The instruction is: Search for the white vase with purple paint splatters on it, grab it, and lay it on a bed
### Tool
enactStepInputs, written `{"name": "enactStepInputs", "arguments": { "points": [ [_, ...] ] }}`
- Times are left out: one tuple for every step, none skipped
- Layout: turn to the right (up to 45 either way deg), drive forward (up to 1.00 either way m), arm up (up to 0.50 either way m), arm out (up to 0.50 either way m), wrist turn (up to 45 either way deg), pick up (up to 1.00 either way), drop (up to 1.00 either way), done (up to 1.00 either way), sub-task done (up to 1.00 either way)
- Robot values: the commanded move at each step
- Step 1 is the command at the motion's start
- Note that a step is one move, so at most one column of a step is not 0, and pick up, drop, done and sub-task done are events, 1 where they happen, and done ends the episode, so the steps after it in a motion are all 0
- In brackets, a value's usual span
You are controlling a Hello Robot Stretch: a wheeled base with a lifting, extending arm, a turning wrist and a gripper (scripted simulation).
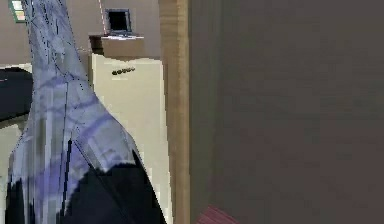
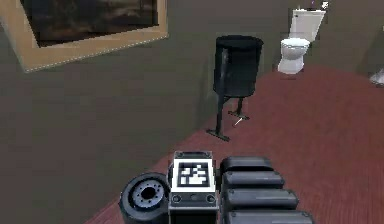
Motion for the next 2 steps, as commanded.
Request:
{"name": "enactStepInputs", "arguments": {
  "points": [
    [-24.0,0.00,0.00,0.00,0.0,0.00,0.00,0.00,0.00],
    [-3.0,0.00,0.00,0.00,0.0,0.00,0.00,0.00,0.00]
  ]
}}
